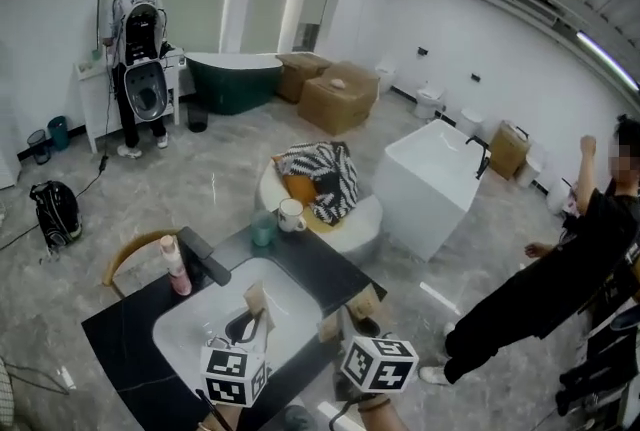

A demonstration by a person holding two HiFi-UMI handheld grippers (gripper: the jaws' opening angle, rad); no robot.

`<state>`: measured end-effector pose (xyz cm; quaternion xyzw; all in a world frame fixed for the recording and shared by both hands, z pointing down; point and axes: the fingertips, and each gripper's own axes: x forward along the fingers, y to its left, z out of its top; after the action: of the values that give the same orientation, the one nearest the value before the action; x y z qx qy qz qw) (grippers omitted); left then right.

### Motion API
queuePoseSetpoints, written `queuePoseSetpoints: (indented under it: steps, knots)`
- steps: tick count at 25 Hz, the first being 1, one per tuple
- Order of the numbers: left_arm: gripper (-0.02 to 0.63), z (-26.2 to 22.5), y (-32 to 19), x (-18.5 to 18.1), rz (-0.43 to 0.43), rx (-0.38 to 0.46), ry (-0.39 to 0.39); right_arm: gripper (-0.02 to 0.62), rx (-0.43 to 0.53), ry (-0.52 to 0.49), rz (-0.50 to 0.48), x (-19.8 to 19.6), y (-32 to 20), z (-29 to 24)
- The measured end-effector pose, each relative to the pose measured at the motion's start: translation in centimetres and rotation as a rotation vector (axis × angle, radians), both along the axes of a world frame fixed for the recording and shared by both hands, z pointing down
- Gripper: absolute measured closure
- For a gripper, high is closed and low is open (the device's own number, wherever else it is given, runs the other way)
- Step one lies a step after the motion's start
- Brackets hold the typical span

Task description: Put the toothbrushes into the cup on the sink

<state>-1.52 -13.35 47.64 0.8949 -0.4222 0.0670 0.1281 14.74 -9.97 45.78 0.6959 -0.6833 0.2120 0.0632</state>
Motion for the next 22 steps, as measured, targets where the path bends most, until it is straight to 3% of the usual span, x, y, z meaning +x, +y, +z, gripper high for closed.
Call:
queuePoseSetpoints:
  steps: [11,16,22]
  knots:
    - [0.554,0.0,-5.3,0.4,-0.221,0.0,-0.025,0.546,0.011,-0.002,-0.21,1.0,-10.0,0.3]
    - [0.554,-0.9,-5.8,1.3,-0.264,0.035,-0.073,0.546,0.019,-0.007,-0.279,1.3,-11.3,0.3]
    - [0.554,-1.6,-6.0,1.0,-0.31,0.073,-0.072,0.546,0.019,-0.049,-0.323,-0.1,-11.6,1.2]
